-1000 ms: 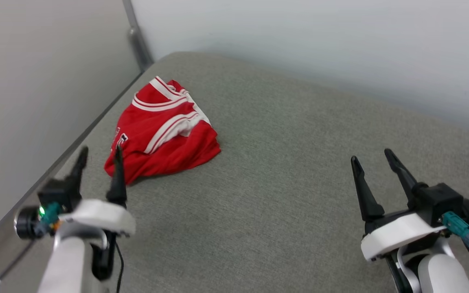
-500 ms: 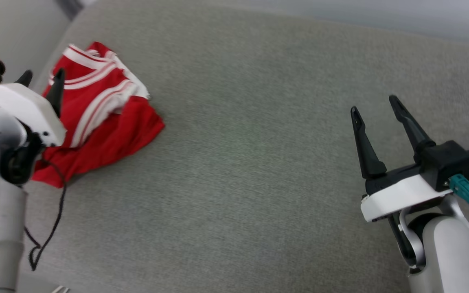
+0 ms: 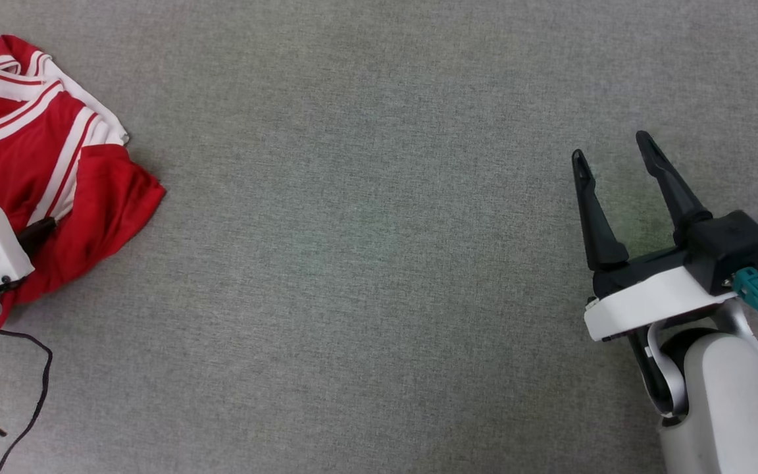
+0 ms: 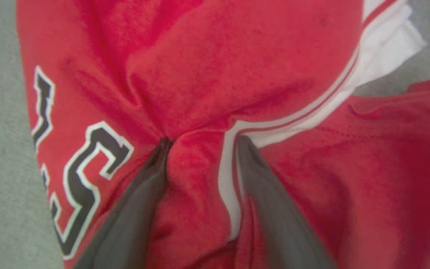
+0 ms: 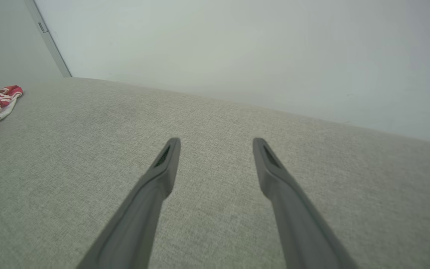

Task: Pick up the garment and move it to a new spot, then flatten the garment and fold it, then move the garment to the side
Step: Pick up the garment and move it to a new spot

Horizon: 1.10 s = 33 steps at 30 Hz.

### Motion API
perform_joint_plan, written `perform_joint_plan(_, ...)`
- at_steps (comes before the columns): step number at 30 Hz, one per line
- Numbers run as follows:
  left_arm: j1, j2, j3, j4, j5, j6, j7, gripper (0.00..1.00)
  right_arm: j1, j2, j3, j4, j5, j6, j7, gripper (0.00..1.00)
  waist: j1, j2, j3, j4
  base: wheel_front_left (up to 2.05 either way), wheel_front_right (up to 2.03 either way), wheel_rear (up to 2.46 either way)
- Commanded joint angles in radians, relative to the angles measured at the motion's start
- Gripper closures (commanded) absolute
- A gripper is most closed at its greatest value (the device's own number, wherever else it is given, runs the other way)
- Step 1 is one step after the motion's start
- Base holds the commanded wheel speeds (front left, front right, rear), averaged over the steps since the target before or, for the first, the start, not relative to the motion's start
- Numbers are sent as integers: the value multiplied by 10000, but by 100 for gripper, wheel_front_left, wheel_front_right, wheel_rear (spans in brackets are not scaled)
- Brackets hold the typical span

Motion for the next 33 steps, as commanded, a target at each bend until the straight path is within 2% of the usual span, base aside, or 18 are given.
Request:
perform_joint_plan(1, 198, -329, -95, 349, -101, 12, 136, 64, -164, 8, 25, 21, -39, -3, -24, 0, -2, 0, 9, -31, 0, 0, 0)
perform_joint_plan(2, 163, -401, -48, 463, -174, 16, 77, 100, -174, 8, 35, 50, -52, -3, -31, 0, -2, 0, -33, -28, 0, 0, 0)
perform_joint_plan(5, 65, -429, -126, 682, -98, 17, -151, 100, -167, 6, 12, 116, -46, -3, -42, 0, -2, 0, -234, -1, 0, 0, 0)
perform_joint_plan(8, -282, -201, -128, 709, 335, 274, -1332, 100, -3, 6, -45, 226, 35, -3, -72, 0, -2, 0, -684, 72, 0, 0, 0)
perform_joint_plan(12, -600, -119, -135, 741, 983, 1058, -3031, 100, 294, 6, -186, 387, 135, -3, -146, 0, -2, 0, -1395, 190, 0, 0, 0)
perform_joint_plan(14, -669, -173, -164, 752, 1106, 1208, -3363, 100, 365, 6, -236, 421, 189, -3, -170, 0, -2, 0, -1595, 221, 0, 0, 0)
perform_joint_plan(16, -923, -192, -276, 670, 1483, 1532, -4319, 100, 631, 6, -323, 561, 325, -3, -211, 0, -2, 0, -2221, 282, 0, 0, 0)
perform_joint_plan(17, -923, -192, -276, 670, 1483, 1532, -4319, 100, 631, 6, -323, 561, 325, -3, -211, 0, -2, 0, -2221, 282, 0, 0, 0)
perform_joint_plan(25, -1191, -667, -523, 161, 1959, 1696, -6459, 100, 1479, 6, -604, 796, 832, -3, -311, 0, -2, 0, -3844, 116, 0, 0, 0)
perform_joint_plan(33, -626, -1580, -1137, -986, 2299, 1803, -7426, 100, 2131, 5, -725, 730, 1133, -3, -241, 0, -2, 0, -4771, -691, 0, 0, 0)
